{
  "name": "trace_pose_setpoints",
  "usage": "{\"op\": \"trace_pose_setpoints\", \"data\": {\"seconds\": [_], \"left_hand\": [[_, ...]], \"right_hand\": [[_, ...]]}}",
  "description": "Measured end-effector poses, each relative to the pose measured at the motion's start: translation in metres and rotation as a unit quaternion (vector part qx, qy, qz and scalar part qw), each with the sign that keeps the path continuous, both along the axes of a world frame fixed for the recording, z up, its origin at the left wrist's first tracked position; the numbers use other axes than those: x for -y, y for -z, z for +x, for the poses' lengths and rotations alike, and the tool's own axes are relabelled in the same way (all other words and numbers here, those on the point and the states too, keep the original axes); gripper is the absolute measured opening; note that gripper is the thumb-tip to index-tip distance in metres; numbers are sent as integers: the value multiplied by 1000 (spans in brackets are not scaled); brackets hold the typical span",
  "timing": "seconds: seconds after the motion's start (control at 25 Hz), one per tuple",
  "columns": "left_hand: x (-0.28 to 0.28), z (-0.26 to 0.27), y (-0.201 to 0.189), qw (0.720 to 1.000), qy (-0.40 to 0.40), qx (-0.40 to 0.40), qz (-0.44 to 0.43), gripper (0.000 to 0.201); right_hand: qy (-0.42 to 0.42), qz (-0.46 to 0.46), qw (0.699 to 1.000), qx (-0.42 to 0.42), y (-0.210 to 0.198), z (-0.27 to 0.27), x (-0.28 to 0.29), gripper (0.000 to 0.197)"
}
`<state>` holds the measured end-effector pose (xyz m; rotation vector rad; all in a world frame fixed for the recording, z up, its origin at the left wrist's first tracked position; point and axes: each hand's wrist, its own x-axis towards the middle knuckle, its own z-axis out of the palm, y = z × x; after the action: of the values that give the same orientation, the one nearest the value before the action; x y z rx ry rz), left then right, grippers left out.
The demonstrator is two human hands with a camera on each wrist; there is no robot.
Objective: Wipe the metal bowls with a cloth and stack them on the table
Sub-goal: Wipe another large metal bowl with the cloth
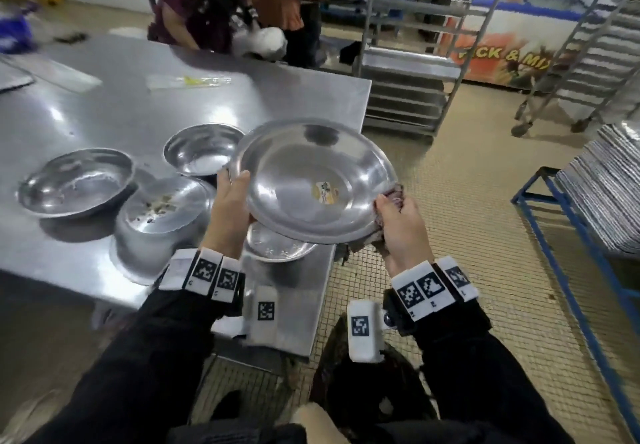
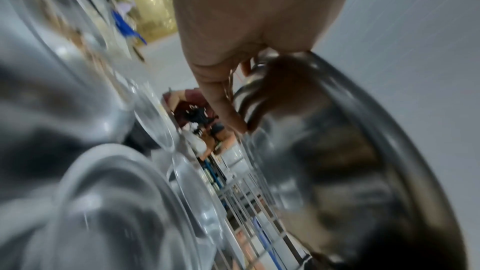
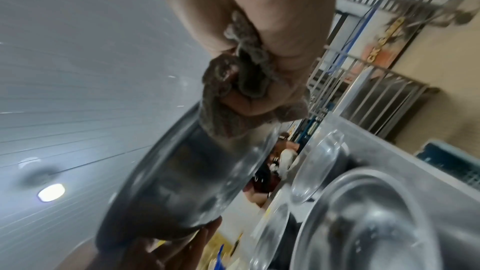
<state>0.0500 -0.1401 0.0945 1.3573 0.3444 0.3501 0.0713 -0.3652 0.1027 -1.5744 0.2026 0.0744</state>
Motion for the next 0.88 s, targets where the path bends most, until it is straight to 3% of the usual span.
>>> {"op": "trace_pose_setpoints", "data": {"seconds": [0.16, 0.36, 0.56, 0.72, 0.8, 0.88], "left_hand": [[-82, -17, -9, 992, -95, -9, 77, 33], [-216, -9, -26, 993, -90, -32, 72, 11], [-336, 25, -39, 991, -64, -86, 84, 19], [-403, 56, -41, 982, -50, -154, 94, 12], [-430, 76, -35, 971, -37, -183, 147, 18], [-452, 95, -27, 955, -14, -209, 208, 12]], "right_hand": [[-53, -17, 998, 6, 2, 18, -105, 51], [-95, -55, 994, 0, 0, 60, -225, 31], [-141, -109, 984, 4, 4, 122, -330, 15], [-167, -229, 959, 6, -9, 164, -393, 25], [-182, -257, 949, 14, -13, 188, -416, 22], [-198, -288, 936, 32, -13, 210, -435, 20]]}}
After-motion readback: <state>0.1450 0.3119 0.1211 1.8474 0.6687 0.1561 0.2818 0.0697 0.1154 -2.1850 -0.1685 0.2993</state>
